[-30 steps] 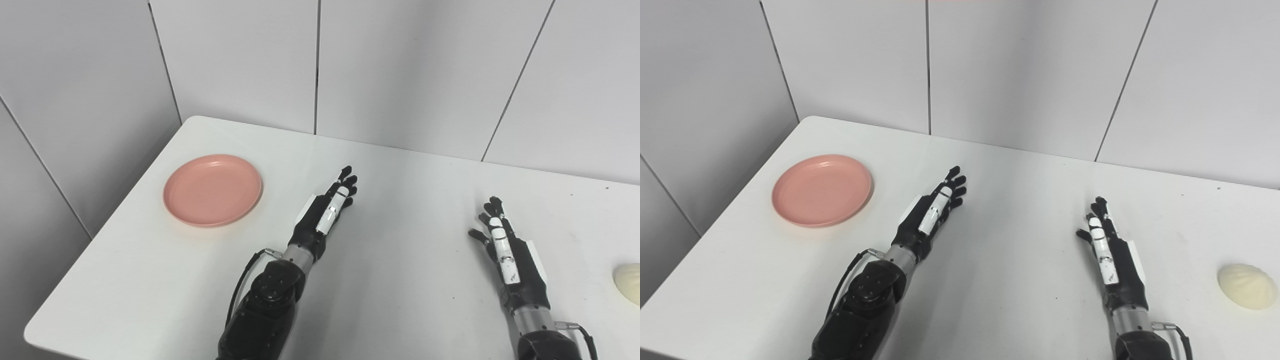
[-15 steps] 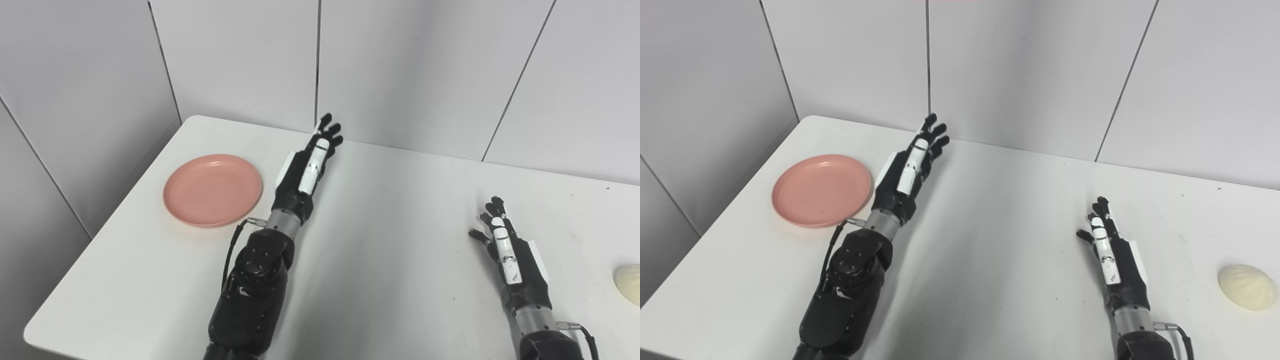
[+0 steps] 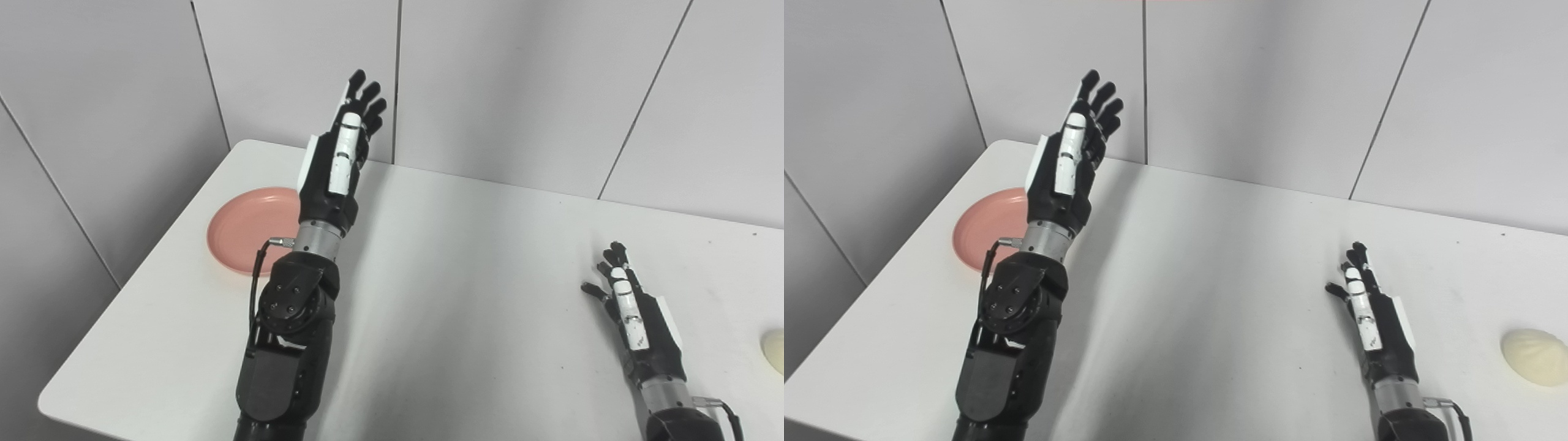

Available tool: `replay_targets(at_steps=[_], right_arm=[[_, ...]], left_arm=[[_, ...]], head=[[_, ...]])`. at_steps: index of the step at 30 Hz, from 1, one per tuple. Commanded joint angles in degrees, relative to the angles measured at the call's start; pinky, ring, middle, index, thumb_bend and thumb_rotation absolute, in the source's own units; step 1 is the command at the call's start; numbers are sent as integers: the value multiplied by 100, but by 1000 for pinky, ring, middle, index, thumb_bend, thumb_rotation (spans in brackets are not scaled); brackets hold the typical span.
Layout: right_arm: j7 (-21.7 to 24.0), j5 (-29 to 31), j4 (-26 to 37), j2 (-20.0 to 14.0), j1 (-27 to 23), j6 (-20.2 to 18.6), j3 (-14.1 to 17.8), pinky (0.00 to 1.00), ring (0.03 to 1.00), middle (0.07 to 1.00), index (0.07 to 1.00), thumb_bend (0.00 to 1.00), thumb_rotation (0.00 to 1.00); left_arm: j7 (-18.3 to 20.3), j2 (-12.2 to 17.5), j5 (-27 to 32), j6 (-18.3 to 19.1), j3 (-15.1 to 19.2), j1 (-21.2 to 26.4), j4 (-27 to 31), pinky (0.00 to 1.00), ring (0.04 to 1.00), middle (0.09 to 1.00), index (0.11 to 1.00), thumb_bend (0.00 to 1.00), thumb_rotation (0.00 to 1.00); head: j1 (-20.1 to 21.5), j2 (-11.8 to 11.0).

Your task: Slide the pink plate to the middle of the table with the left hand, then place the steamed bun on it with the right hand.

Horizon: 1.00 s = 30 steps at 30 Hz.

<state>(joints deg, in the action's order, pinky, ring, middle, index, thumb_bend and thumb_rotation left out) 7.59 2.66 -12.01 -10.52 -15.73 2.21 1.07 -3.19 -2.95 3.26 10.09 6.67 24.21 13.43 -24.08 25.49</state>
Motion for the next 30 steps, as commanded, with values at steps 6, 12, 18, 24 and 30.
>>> replay_targets(at_steps=[6,12,18,24,30], right_arm=[[-3,41,-107,-122,110,4,108,995,981,992,1000,145,1000],[11,83,-51,-113,104,-73,114,998,984,994,1000,142,1000],[18,60,-52,-134,101,-57,115,999,985,997,1000,129,1000],[36,97,-20,-141,93,-137,133,1000,986,997,1000,121,1000],[32,110,94,-126,110,-265,132,1000,986,996,1000,121,1000]], left_arm=[[-379,199,-25,-191,361,277,327,964,953,970,972,447,1000],[-623,365,135,-125,811,291,368,945,945,965,970,453,1000],[-720,610,419,-429,1237,283,113,947,942,958,960,456,1000],[-805,841,687,-557,1572,274,-75,961,950,966,963,453,1000],[-798,1002,1097,-680,1819,247,-356,953,949,965,956,459,1000]], head=[[-68,19],[-116,10],[-156,14],[-216,13],[-248,21]])
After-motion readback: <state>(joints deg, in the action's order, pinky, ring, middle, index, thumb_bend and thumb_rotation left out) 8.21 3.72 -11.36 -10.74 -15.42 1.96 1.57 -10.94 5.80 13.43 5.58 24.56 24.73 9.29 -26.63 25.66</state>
